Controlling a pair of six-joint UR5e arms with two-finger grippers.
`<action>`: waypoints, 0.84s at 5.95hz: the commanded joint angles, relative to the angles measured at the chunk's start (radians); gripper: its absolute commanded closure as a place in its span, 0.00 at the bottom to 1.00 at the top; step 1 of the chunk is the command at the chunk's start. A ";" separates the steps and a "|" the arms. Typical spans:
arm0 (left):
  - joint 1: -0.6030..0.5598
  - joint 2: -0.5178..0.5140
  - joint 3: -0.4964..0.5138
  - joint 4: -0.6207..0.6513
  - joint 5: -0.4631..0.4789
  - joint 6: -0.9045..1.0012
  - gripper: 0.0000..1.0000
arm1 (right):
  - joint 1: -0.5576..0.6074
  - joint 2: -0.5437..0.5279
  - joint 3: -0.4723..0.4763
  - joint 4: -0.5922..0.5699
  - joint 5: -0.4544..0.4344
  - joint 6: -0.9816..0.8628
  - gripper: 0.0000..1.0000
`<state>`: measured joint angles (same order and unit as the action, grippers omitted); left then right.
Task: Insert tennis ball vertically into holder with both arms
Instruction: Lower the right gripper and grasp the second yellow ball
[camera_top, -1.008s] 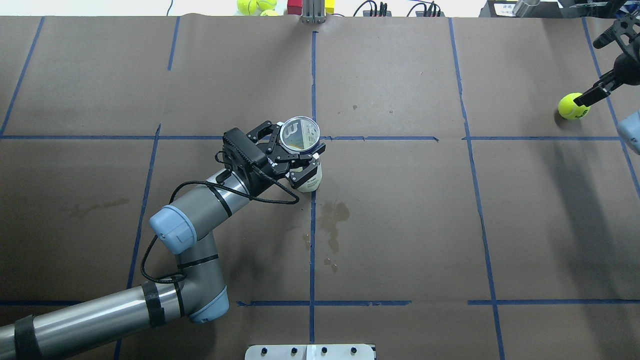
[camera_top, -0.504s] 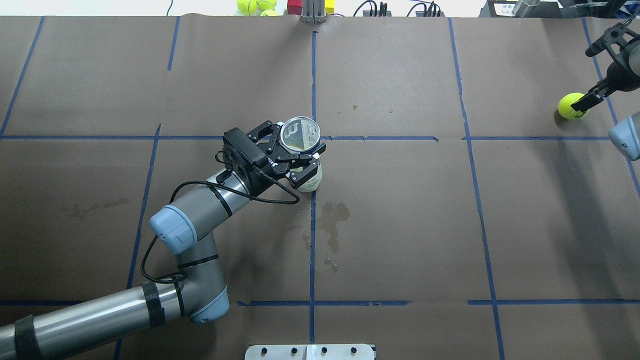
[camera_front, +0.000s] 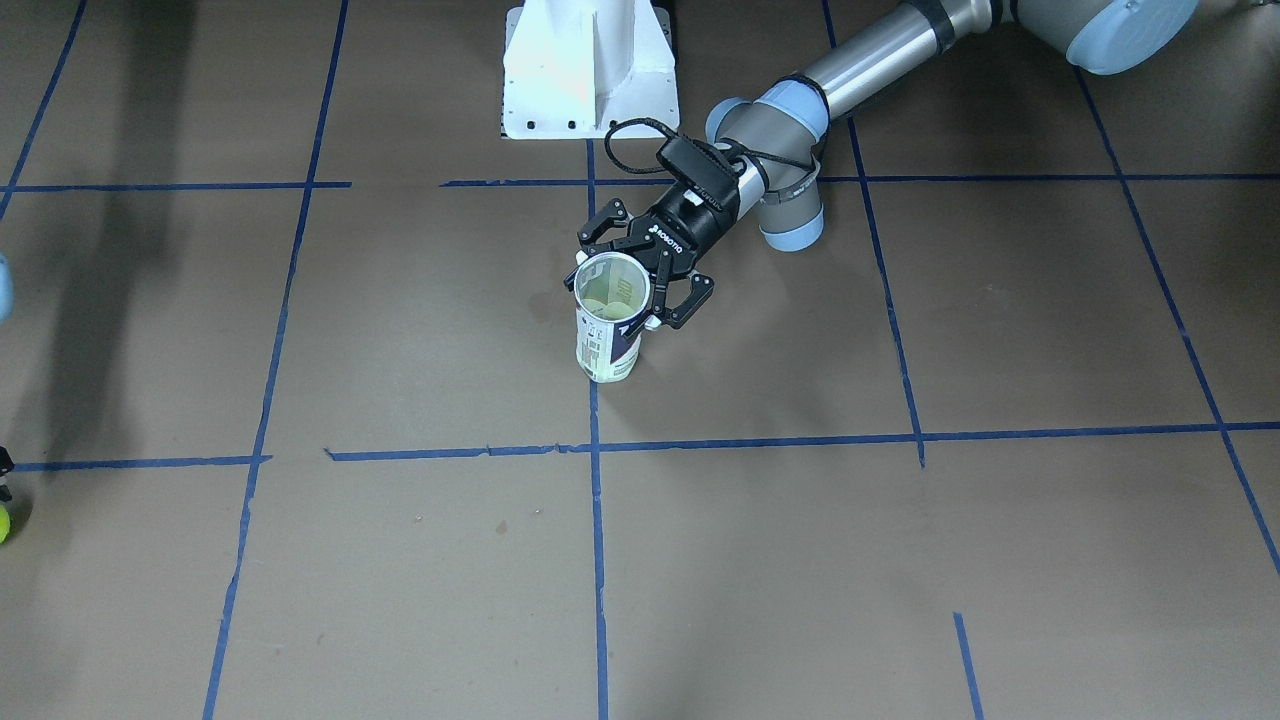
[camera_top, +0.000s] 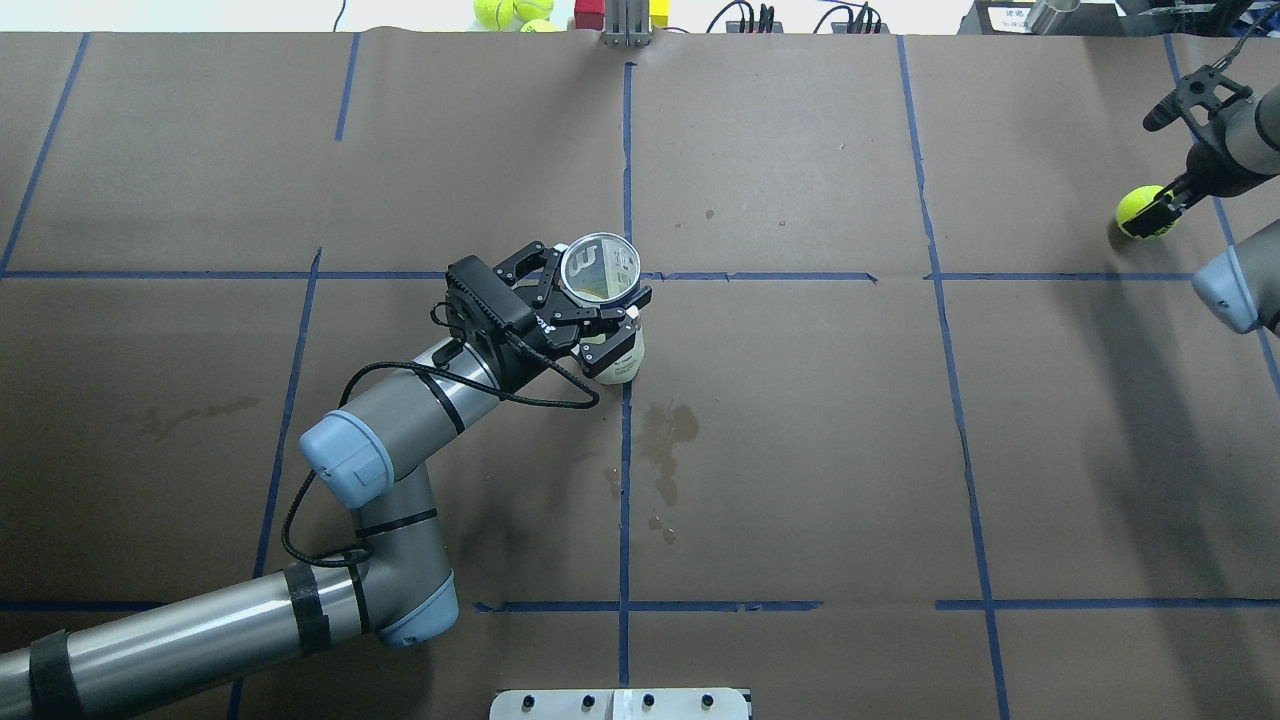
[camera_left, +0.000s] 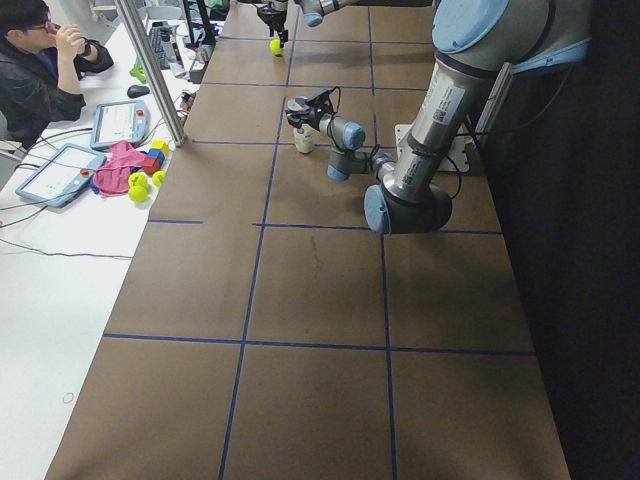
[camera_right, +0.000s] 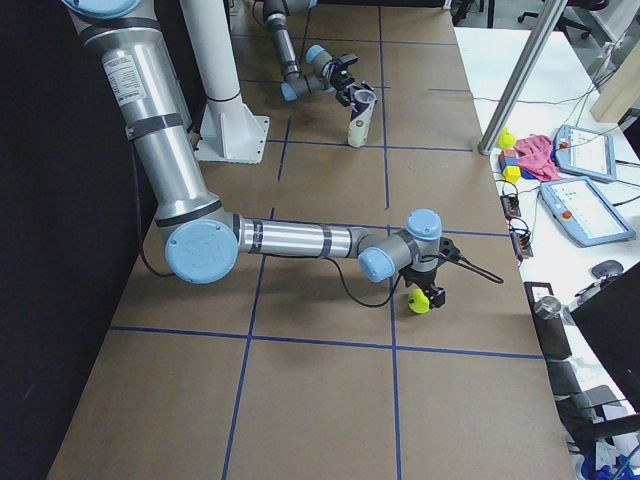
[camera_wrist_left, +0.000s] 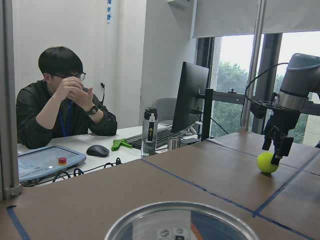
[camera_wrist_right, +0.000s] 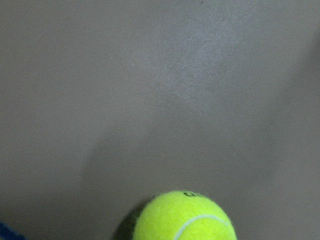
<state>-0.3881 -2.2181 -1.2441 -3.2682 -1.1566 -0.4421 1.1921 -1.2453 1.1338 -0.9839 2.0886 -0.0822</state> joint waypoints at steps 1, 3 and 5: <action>0.000 0.000 0.000 -0.001 0.000 -0.001 0.12 | -0.029 0.010 -0.031 -0.001 -0.054 0.010 0.00; 0.000 0.000 0.000 -0.001 0.000 0.000 0.12 | -0.034 0.010 -0.046 0.001 -0.076 0.007 0.00; 0.000 0.000 0.000 0.001 0.000 -0.001 0.12 | -0.034 0.020 -0.043 0.001 -0.078 0.012 0.61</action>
<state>-0.3881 -2.2182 -1.2441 -3.2677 -1.1566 -0.4430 1.1586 -1.2314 1.0901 -0.9834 2.0127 -0.0722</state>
